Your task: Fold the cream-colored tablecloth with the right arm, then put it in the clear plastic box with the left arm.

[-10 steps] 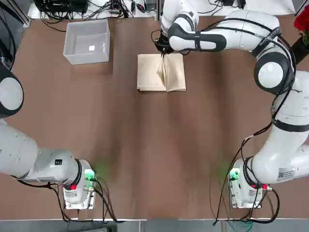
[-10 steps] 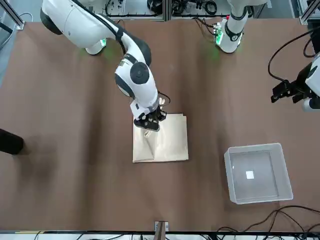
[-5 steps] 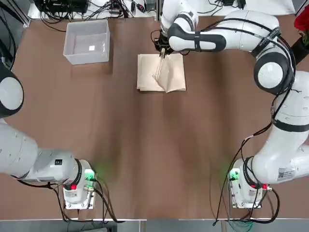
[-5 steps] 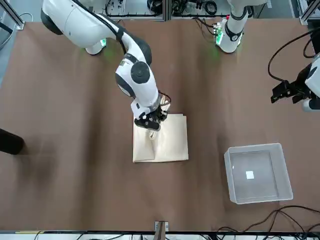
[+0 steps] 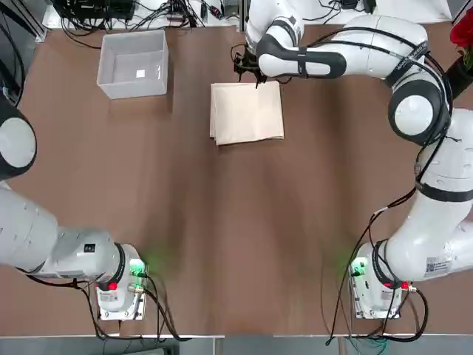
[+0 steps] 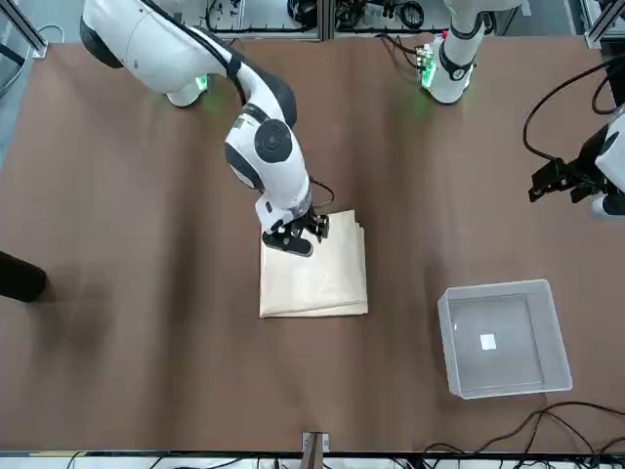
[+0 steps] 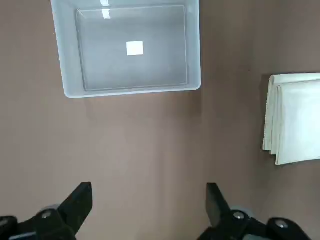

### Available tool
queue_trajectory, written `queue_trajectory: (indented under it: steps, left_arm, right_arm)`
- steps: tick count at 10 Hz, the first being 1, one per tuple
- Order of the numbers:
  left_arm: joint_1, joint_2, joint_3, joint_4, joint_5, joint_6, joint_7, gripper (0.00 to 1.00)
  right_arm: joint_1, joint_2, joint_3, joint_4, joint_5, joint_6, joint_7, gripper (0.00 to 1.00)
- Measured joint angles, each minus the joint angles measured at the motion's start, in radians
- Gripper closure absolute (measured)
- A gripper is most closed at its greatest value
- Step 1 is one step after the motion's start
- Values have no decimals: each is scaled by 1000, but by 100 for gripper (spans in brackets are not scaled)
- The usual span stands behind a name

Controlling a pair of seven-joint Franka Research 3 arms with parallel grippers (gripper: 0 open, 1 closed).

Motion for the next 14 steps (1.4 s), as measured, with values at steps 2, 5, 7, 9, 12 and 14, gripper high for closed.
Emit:
queue_trajectory:
  steps: [2, 5, 7, 9, 12, 14]
  left_arm:
    - [0, 5, 0, -2, -1, -9, 0, 0]
    - [-5, 8, 0, -70, -100, -7, 0, 0]
    - [-30, -8, 0, -197, -170, 118, -4, 0]
    - [-69, -41, -2, -359, -231, 258, -41, 0]
    - [-90, -30, -119, -558, -298, 556, -173, 0]
    - [-97, 58, -222, -614, -311, 754, -242, 0]
  right_arm:
    - [-5, 0, -2, 10, 0, -30, 6, 19]
    - [-66, -8, 5, 47, -1, -173, 5, 13]
    - [-113, -16, 24, 83, -1, -294, -41, 17]
    - [-160, -21, 38, 126, 1, -374, -147, 19]
    - [-230, -34, 57, 146, 7, -433, -258, 23]
    - [-279, -52, 62, 152, 18, -446, -325, 23]
